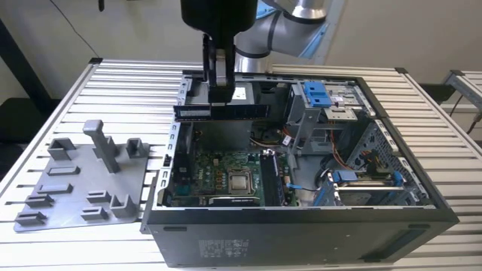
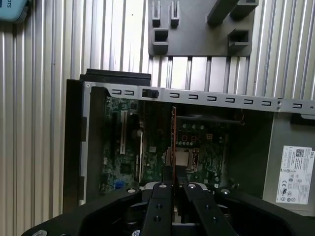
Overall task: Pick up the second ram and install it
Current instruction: 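Pick up the second ram and move it above second insertion slot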
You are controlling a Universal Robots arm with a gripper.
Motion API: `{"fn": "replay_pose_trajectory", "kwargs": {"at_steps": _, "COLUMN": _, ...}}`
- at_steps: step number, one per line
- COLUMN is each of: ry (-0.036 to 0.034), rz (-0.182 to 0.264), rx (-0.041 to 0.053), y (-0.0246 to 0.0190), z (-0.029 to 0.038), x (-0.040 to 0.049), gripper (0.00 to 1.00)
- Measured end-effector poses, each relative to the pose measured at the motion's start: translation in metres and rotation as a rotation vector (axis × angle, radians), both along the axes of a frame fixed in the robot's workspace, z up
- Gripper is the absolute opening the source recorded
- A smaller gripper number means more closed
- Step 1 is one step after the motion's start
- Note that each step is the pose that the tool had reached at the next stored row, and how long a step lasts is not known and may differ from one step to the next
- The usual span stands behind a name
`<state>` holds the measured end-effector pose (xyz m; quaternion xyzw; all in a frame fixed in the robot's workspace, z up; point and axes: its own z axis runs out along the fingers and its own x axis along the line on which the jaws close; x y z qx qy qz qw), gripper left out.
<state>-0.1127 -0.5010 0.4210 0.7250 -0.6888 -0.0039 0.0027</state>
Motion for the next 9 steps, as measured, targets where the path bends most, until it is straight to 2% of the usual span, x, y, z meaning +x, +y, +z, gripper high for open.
{"fn": "replay_pose_trajectory", "kwargs": {"at_steps": 4, "ry": 0.0001, "rz": 0.0, "rx": -0.0001, "y": 0.0, "z": 0.0, "x": 0.0142, "gripper": 0.14}}
{"fn": "replay_pose_trajectory", "kwargs": {"at_steps": 9, "ry": 0.0006, "rz": 0.0, "rx": 0.0, "y": 0.0, "z": 0.0, "x": 0.0365, "gripper": 0.14}}
